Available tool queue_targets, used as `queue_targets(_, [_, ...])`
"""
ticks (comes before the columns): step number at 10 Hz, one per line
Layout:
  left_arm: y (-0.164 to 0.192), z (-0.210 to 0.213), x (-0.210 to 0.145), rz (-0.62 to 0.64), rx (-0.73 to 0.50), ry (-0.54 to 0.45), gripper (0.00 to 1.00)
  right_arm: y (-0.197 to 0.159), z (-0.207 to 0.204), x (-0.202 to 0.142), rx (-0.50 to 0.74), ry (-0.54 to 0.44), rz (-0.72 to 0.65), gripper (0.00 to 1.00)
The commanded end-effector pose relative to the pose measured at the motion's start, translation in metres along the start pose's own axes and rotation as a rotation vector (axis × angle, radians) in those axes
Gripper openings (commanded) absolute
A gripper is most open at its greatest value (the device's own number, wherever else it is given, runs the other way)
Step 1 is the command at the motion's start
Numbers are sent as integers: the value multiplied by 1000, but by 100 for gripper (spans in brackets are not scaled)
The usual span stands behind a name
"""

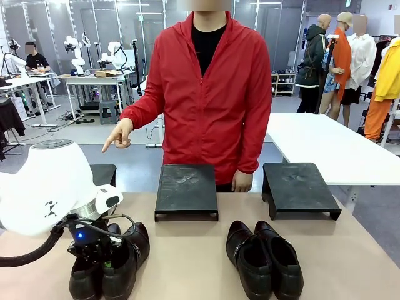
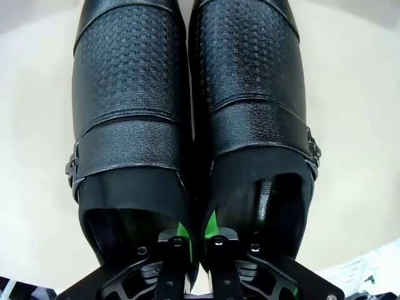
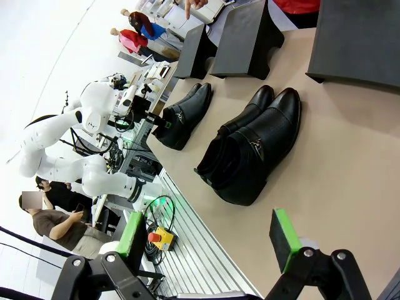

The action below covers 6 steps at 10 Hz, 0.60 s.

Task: Place the shoes on the stand as instructed by the person.
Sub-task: Pick up one pair of Shoes and place it on the Shoes Stand indicated by the person.

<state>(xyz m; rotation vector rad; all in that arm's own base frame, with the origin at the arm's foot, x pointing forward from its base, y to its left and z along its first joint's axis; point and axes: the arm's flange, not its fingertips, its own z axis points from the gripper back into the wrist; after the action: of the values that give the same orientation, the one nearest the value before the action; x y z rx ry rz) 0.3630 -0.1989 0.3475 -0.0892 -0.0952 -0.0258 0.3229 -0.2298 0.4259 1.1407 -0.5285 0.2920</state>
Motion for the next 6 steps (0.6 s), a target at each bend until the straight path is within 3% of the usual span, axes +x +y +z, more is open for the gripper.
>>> queue_targets(1, [9, 15, -19, 31, 12, -60, 0, 1, 1, 2, 11, -12, 9, 100])
queue_targets(4, [17, 94, -10, -14, -1, -65, 0, 1, 1, 2, 11, -12, 9, 100])
queue_targets(6, [39, 142, -1, -56, -3, -142, 0, 1, 1, 2, 11, -12, 9, 100])
